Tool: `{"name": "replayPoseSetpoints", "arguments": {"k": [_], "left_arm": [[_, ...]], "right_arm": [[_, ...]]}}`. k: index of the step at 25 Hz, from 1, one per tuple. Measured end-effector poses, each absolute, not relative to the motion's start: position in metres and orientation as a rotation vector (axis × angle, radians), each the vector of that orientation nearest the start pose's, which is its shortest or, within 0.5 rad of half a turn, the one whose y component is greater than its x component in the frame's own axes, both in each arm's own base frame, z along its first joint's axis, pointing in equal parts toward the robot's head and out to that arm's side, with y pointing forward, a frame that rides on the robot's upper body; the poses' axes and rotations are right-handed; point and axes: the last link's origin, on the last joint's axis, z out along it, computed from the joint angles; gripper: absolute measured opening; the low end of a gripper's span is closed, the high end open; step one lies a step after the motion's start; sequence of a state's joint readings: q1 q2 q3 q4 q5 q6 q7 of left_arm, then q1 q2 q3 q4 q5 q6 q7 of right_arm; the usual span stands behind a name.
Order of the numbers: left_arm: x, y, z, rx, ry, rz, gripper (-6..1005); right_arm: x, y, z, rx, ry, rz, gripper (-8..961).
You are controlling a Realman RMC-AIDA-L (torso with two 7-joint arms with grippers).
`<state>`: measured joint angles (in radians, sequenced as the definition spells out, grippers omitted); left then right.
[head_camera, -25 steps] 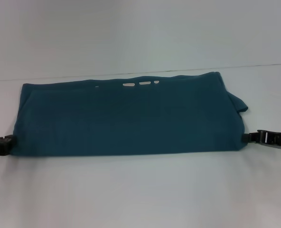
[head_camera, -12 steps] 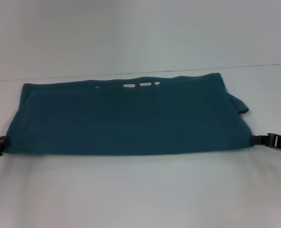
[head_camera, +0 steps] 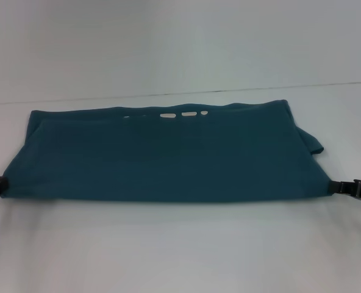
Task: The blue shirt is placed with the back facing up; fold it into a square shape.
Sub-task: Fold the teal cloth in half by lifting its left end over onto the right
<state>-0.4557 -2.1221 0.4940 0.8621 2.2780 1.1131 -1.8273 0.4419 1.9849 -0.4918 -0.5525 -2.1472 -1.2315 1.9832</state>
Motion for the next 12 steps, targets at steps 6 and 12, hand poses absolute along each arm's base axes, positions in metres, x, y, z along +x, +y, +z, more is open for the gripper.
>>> {"name": "replayPoseSetpoints", "arguments": {"k": [6,12], "left_arm": [[-0.351,0.348,0.053,-2.061,-1.178,-0.335,3],[-0.343,0.346,0.047,-2.122,-1.191,-0.365,15]], "right_arm": [[0.369,0.326,0.041,-1.995,1.609,0.588,27],[0.358,0.329,0.043,-2.061,1.583,0.624,81]]}}
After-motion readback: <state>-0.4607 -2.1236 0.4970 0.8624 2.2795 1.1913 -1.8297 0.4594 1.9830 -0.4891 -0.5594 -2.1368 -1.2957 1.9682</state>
